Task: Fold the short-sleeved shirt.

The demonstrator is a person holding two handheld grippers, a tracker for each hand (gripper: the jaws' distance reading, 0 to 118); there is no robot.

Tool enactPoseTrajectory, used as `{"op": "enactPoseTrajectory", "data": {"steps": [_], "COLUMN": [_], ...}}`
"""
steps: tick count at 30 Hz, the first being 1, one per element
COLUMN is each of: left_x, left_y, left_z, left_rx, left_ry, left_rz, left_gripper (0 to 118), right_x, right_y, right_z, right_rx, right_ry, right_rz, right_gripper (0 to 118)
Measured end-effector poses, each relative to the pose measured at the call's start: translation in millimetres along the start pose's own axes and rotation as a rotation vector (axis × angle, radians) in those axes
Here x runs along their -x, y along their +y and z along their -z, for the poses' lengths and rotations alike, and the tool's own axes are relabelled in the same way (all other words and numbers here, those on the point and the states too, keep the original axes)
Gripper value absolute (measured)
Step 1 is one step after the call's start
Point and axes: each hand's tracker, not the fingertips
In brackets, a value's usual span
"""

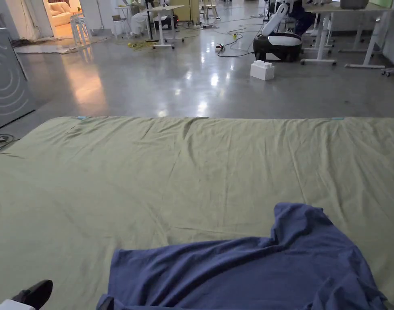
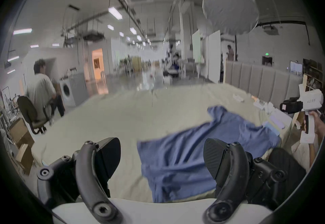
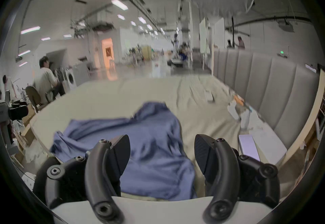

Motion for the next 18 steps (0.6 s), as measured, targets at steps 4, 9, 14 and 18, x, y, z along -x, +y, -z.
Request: {"op": "enactPoseTrajectory", "data": {"steps": [4,9,14,18], "left_x": [-19,-32,-47,-50], "left_y": [28,41,41,38], "left_z": [-20,-30,-39,-41], "left_rx": [-0.155,-0.199,-0.135,-0.114], "left_ry": [0.049,0.025,-0.041,-0.042], "left_rz": [-0.061,-0.137,-0.045,-0.034], "left_gripper": [87,3,0,0], "right_x": [26,44,52,60], "right_y": [29,34,27,27], "right_z": [-21,-34,-43,-38], "right_rx": [-0.118,-0.155,-0.198,-0.116], "right_ry": [0.045,0.108,0.160,0.162], "right_rz": [-0.057,-0.037,-0.038,-0.077], "right_gripper": [77,10,0,0]}}
